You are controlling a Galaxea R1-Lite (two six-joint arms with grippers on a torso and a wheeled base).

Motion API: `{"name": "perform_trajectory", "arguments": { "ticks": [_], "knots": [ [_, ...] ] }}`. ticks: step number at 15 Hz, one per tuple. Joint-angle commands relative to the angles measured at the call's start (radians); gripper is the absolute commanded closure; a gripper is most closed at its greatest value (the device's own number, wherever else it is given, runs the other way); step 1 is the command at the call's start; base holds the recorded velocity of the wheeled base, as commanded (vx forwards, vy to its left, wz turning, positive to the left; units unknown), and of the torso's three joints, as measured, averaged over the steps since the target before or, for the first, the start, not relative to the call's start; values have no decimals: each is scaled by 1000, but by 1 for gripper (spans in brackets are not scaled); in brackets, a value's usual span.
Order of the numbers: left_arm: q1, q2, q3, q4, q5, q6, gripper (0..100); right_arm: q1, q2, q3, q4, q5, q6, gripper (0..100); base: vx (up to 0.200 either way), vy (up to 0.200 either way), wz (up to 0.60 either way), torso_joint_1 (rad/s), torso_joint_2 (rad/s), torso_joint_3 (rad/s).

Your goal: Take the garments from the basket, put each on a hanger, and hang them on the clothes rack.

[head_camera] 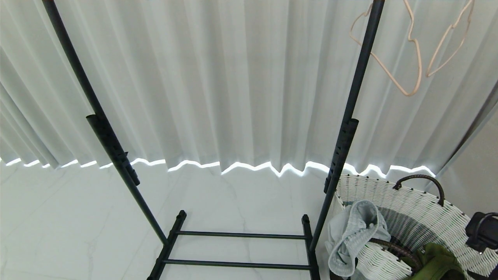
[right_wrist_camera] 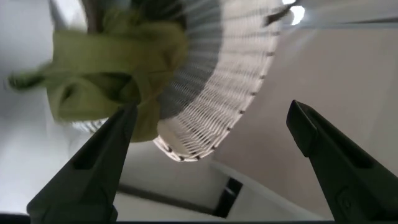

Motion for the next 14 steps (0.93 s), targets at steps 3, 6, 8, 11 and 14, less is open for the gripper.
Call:
{"name": "perform_trajectory", "arguments": {
  "ticks": [3,6,8,11,14],
  "knots": [
    [0,0,0,0,0,0,0,-8,184,76,-86,-1,-11,0,0,0,0,0,0,0],
    [0,0,0,0,0,0,0,-54,279,112,-229,-3,-13,0,0,0,0,0,0,0],
    [0,0,0,0,0,0,0,-93,353,143,-372,-1,-13,0,0,0,0,0,0,0],
    [0,0,0,0,0,0,0,-103,429,169,-511,20,-5,0,0,0,0,0,0,0],
    [0,0,0,0,0,0,0,-103,446,169,-541,81,-5,0,0,0,0,0,0,0]
  ]
}}
